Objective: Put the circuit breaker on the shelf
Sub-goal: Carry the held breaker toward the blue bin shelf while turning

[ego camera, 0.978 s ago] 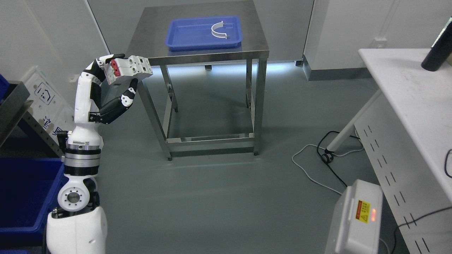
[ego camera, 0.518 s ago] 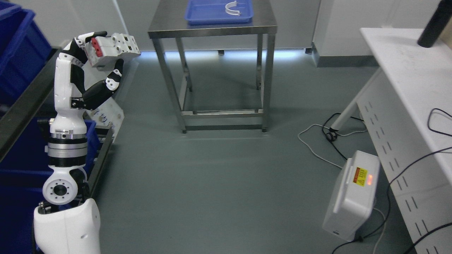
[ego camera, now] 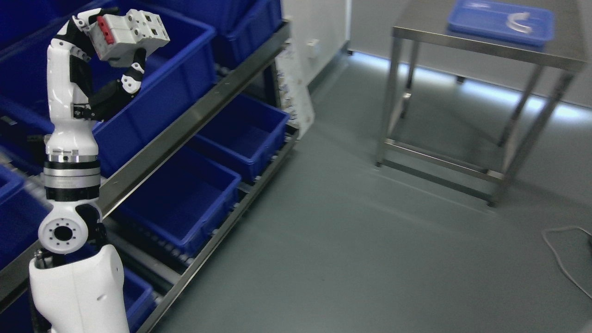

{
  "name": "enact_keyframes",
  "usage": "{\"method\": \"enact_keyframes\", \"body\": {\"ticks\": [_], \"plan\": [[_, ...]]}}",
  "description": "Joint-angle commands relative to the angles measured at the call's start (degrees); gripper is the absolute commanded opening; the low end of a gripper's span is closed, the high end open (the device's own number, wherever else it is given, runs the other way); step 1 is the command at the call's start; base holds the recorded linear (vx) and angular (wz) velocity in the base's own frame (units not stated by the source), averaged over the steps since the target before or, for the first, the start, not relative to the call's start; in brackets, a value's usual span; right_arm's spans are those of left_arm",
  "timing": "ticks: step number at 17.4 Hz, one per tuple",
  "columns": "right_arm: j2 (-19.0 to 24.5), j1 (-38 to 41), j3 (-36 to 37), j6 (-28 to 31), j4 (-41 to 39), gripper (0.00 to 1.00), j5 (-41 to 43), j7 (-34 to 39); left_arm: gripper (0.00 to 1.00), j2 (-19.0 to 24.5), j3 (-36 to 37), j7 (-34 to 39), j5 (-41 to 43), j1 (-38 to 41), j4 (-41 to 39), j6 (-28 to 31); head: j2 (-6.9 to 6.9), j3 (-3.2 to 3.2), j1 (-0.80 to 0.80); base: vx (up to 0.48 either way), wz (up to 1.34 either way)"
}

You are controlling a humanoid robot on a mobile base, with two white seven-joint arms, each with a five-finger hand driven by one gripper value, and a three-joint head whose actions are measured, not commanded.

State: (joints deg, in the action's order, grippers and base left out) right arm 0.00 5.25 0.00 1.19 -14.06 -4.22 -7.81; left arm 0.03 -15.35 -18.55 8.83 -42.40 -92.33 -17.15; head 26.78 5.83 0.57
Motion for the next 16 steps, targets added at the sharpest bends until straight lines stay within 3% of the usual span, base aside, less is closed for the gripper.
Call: {"method": "enact_keyframes", "body": {"ticks": [1,5,8,12,16], "plan": [[-1.0,0.0,-1.1,3.3,0.0,1.0,0.0,0.0,0.12,1.0,0.4,-7.6,1.5,-5.1,-2.1,8.1,0.0,0.0,0.0,0.026,1.16],[-1.0,0.0,-1.1,3.4,0.0,1.0,0.0,0.0,0.12,1.0,1.3,-13.3,9.1,-5.7,-0.8,15.5,0.0,0.0,0.0,0.057,1.11],[-1.0,0.0,-1.1,3.3,0.0,1.0,0.0,0.0,0.12,5.0,3.9,-22.7,16.3,-11.2,5.3,16.7,0.0,0.0,0.0,0.083,0.92],[-1.0,0.0,-1.1,3.3,0.0,1.0,0.0,0.0,0.13,8.8,10.8,-23.5,18.4,-19.2,18.6,16.8,0.0,0.0,0.0,0.094,0.76],[-1.0,0.0,-1.1,3.3,0.0,1.0,0.0,0.0,0.14,10.4,20.2,-23.5,23.3,-28.0,37.5,15.8,0.0,0.0,0.0,0.09,0.48]]}}
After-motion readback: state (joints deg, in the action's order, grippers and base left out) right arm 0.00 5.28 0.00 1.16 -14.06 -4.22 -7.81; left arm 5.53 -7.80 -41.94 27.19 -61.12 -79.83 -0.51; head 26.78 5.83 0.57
